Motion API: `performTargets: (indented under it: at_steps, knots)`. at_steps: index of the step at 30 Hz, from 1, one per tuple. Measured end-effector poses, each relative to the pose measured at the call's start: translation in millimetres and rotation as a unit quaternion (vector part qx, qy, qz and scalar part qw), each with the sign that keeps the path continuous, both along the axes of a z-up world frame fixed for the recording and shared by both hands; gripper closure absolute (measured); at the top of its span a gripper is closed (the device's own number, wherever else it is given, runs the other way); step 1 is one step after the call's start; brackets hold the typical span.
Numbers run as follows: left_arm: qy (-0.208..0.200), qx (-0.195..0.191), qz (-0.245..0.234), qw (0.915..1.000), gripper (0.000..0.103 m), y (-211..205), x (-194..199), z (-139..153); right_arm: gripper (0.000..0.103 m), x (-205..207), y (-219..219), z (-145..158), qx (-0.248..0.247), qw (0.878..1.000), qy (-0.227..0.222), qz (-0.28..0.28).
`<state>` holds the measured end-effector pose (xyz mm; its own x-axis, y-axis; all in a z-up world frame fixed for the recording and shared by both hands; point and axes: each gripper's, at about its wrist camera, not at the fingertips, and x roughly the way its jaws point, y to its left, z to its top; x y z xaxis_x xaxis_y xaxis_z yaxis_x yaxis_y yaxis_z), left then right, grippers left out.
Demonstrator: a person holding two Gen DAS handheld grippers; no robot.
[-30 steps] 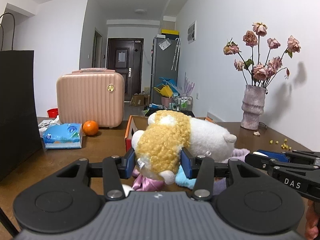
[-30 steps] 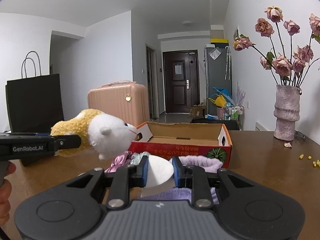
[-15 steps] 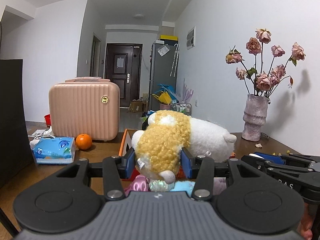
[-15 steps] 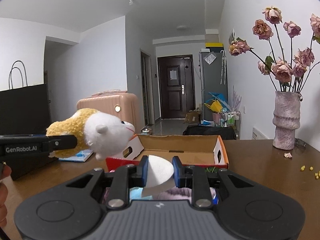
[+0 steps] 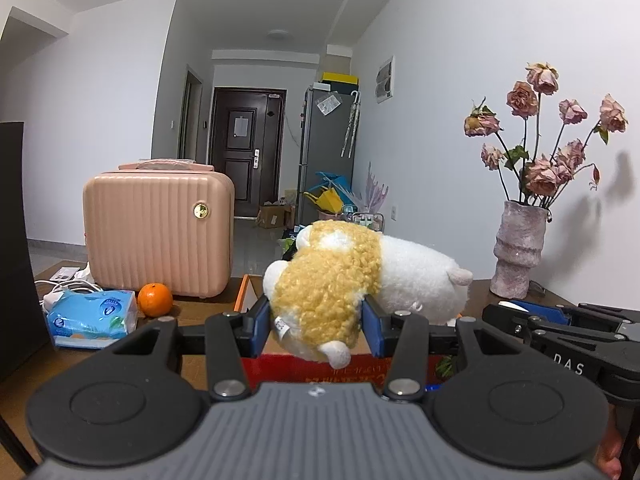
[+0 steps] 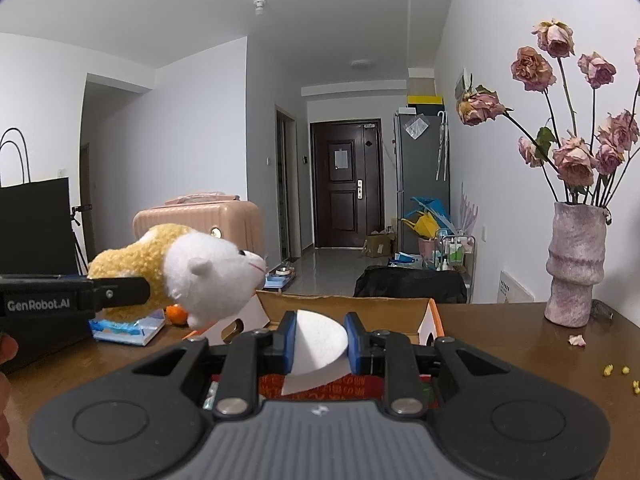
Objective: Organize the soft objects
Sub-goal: 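Lift the plush sheep with the left tool and carry it over the cardboard box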
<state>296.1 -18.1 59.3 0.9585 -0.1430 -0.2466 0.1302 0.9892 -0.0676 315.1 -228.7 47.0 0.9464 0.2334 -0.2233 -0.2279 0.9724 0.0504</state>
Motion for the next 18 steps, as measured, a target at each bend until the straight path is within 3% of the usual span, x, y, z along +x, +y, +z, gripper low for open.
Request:
performTargets:
  at_steps: [18]
  knots:
    - [-0.007, -0.026, 0.01, 0.9996, 0.056, -5, 60, 9, 0.078, 61, -1, 1, -0.001, 1.0, 0.01, -0.012]
